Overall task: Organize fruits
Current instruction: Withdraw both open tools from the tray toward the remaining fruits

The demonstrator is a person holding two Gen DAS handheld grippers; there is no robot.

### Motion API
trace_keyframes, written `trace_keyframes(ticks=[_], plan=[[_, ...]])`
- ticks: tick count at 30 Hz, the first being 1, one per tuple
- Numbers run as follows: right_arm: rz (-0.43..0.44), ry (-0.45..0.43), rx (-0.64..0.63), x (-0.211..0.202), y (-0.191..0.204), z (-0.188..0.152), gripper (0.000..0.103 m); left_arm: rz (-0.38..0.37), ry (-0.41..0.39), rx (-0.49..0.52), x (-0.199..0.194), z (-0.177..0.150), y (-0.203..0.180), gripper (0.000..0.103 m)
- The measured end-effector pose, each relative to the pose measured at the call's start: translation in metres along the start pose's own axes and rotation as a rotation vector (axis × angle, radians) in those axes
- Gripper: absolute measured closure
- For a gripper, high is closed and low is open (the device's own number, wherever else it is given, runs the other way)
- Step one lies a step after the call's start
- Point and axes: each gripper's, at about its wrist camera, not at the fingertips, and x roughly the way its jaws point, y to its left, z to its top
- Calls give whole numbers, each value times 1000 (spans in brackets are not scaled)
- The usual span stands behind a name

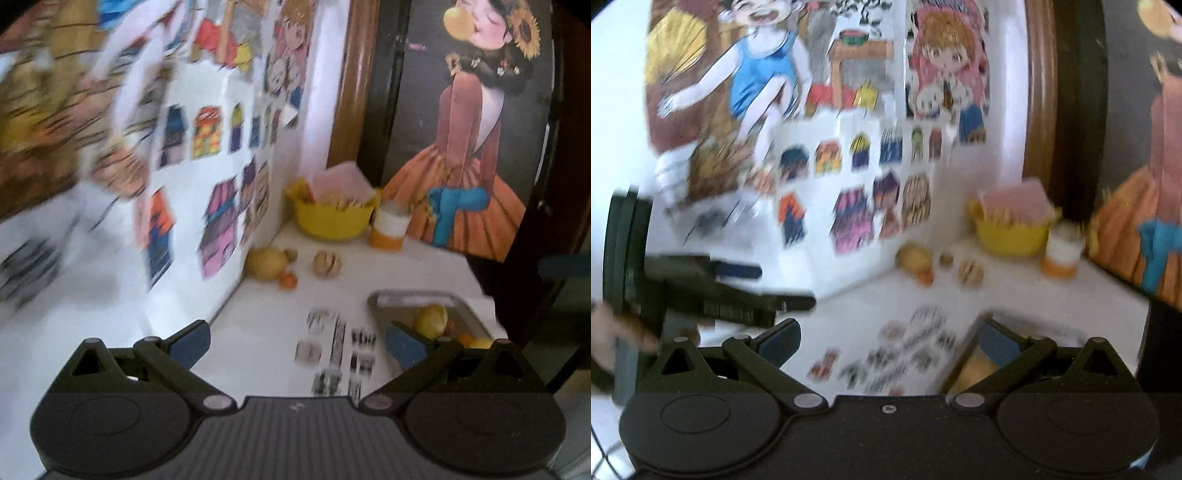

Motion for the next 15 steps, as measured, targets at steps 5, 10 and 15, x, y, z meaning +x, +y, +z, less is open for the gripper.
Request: trace_keyframes(ticks=[5,10,15], plan=[[4,40,114,61,-58,50,1,-27,-29,18,49,11,-9,0],[-15,100,144,136,-99,63,1,-13,-10,37,111,16,-11,0],[-5,154,187,209,-128,52,1,4,33,1,171,17,-3,1]])
